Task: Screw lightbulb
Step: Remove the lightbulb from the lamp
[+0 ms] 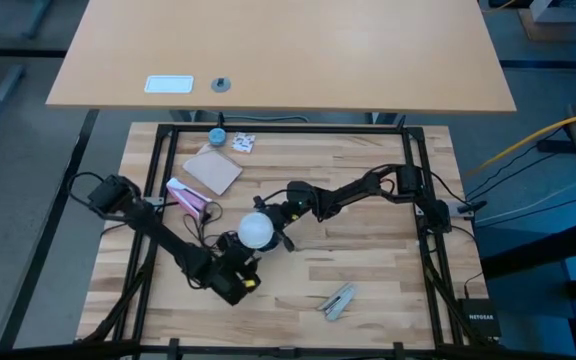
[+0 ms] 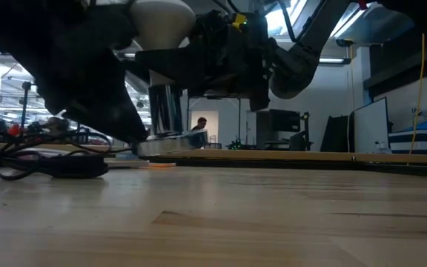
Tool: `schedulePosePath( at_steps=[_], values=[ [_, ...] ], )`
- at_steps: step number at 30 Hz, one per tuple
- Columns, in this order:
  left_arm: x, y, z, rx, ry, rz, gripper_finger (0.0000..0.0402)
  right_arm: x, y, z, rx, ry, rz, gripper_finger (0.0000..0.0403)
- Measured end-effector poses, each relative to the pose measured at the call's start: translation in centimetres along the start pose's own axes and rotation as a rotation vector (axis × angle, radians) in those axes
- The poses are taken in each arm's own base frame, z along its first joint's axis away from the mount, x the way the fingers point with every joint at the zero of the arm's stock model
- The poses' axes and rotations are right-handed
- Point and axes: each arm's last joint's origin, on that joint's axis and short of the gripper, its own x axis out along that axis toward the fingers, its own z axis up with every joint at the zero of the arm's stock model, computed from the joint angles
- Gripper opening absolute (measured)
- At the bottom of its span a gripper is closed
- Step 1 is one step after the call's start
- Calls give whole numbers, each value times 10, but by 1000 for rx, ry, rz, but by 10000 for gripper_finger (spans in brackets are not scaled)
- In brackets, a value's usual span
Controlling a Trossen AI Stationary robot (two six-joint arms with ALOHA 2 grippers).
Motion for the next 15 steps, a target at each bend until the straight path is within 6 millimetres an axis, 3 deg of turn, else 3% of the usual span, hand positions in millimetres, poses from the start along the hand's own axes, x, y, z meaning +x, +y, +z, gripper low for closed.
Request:
schedulePosePath(
  at_steps=[8,15],
  values=[
    [7,21,1,10,23,172,111,0,1,0,18,-1,29,165],
    [5,34,3,24,-83,293,81,0,1,0,19,-1,47,165]
  ],
)
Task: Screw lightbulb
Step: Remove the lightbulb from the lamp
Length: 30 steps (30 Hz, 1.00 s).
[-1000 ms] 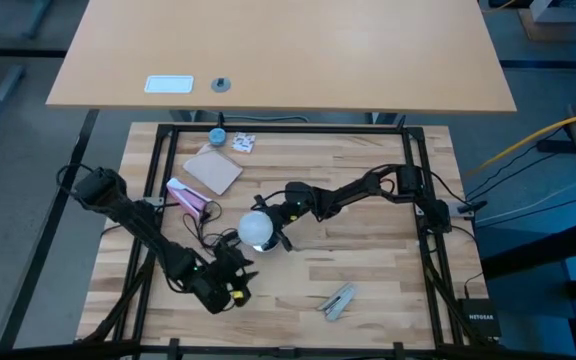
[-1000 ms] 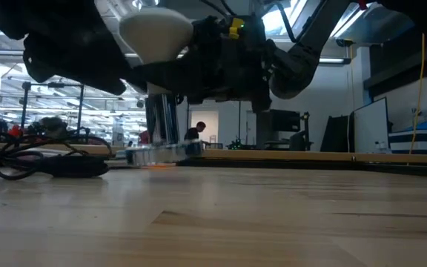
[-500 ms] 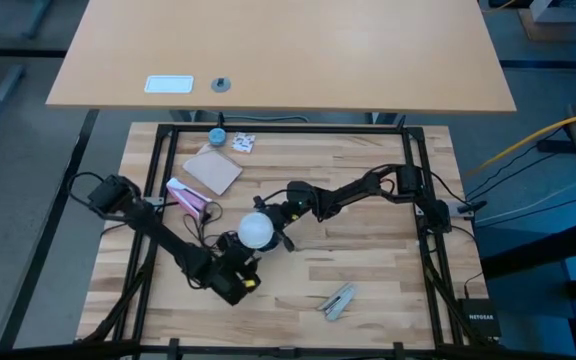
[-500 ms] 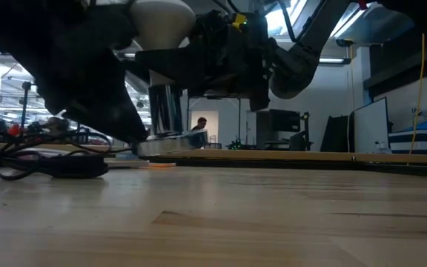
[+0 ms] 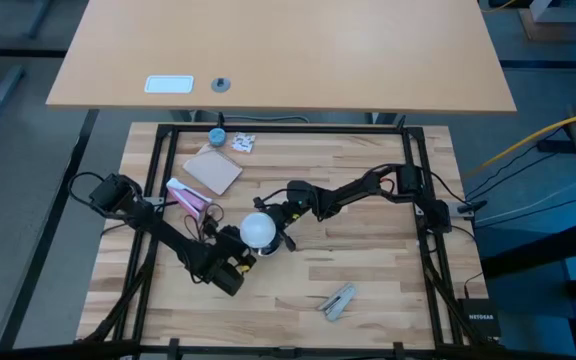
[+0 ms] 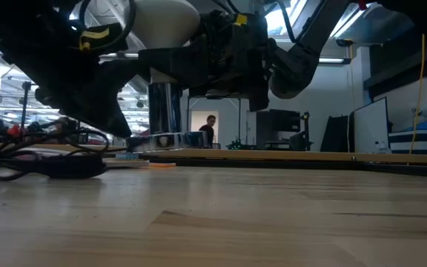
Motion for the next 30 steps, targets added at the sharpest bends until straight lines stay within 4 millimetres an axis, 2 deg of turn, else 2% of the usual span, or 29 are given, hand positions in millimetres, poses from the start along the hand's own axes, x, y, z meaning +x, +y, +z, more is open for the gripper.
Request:
schedulePosePath(
  at_steps=[4,7,17,21,25,30],
  values=[
    [0,2,0,-21,-2,14,67,0,0,0,-1,0,-9,165],
    [-8,-1,0,-58,-2,-19,56,0,-2,0,-4,-3,-53,165],
    [-75,-4,8,-156,-14,-277,26,-1,-4,9,-51,-74,-133,165],
    [-91,-8,2,-180,1,-363,30,-2,-4,18,-99,-148,-155,165],
    [-95,-8,0,-177,2,-378,40,-3,-3,25,-149,-214,-164,165],
    [-86,-8,6,-249,-6,-345,67,-5,-2,32,-193,-274,-173,165]
  ],
)
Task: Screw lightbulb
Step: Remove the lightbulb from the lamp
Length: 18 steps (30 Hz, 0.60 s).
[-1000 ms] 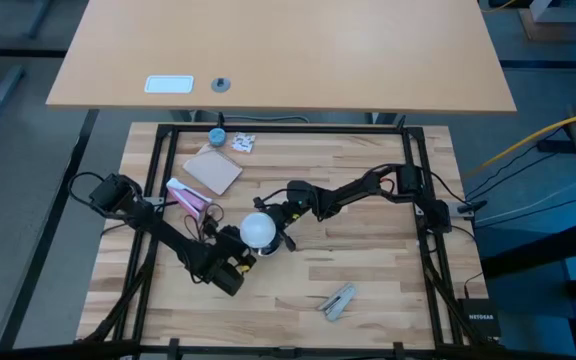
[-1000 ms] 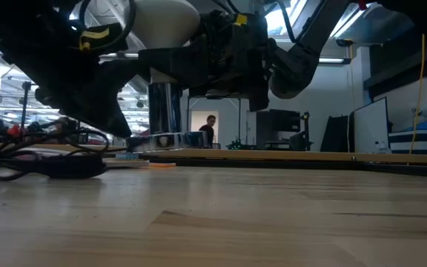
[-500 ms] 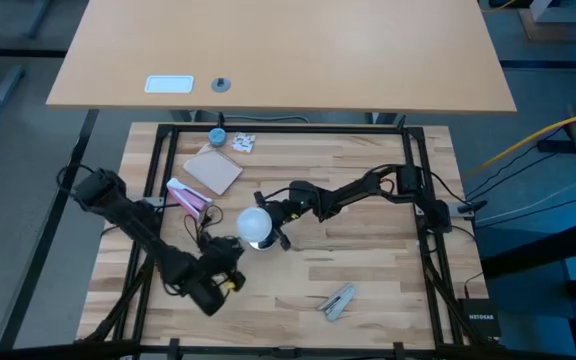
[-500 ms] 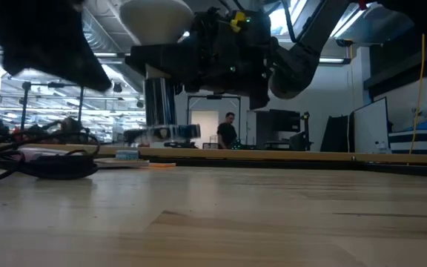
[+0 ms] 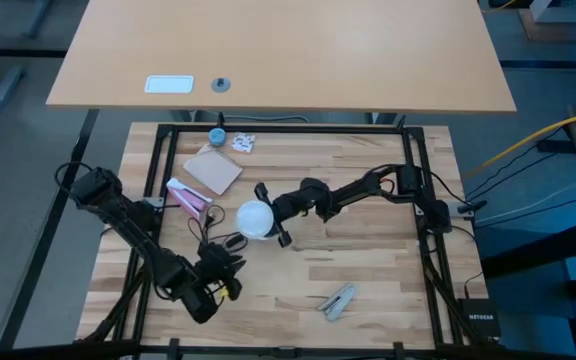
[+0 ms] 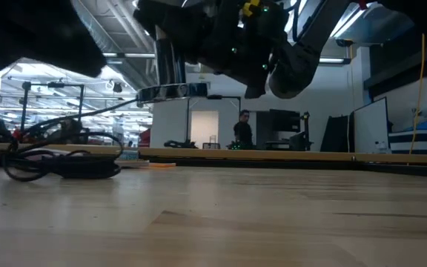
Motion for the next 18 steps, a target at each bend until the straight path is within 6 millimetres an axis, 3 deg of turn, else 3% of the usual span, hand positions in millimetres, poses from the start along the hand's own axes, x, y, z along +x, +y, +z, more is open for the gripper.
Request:
schedulePosePath(
  at_steps=[9,18],
  values=[
    [29,18,11,-63,-31,122,170,0,0,2,-10,-15,1,165],
    [55,29,22,288,-13,226,190,0,0,2,-10,-14,16,165]
  ],
)
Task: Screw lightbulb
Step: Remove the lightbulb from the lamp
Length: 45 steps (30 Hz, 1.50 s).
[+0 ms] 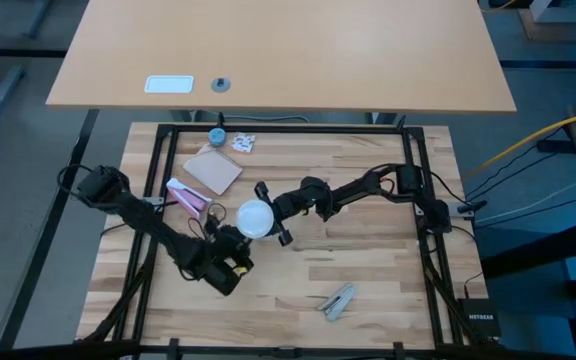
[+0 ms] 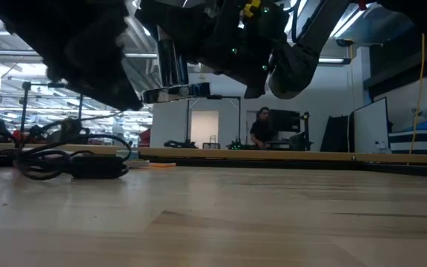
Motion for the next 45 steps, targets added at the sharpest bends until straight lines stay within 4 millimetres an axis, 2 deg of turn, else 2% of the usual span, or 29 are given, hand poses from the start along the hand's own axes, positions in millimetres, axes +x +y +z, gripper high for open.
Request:
schedulePosePath(
  at_steps=[9,15,20,29,33,37,45],
  values=[
    [23,20,8,185,-23,192,169,0,4,0,84,5,127,166],
    [32,30,15,199,-105,302,152,0,6,0,131,11,206,166],
    [39,35,21,194,-121,346,140,-1,7,0,135,15,237,166],
    [39,35,21,227,-109,343,126,-1,7,0,176,20,241,166],
    [30,32,16,265,2,262,117,-1,6,0,178,20,246,165],
    [11,32,13,276,55,189,105,-3,2,0,173,19,224,165],
    [-34,34,24,117,35,12,92,-6,-7,0,147,10,85,165]
  ],
)
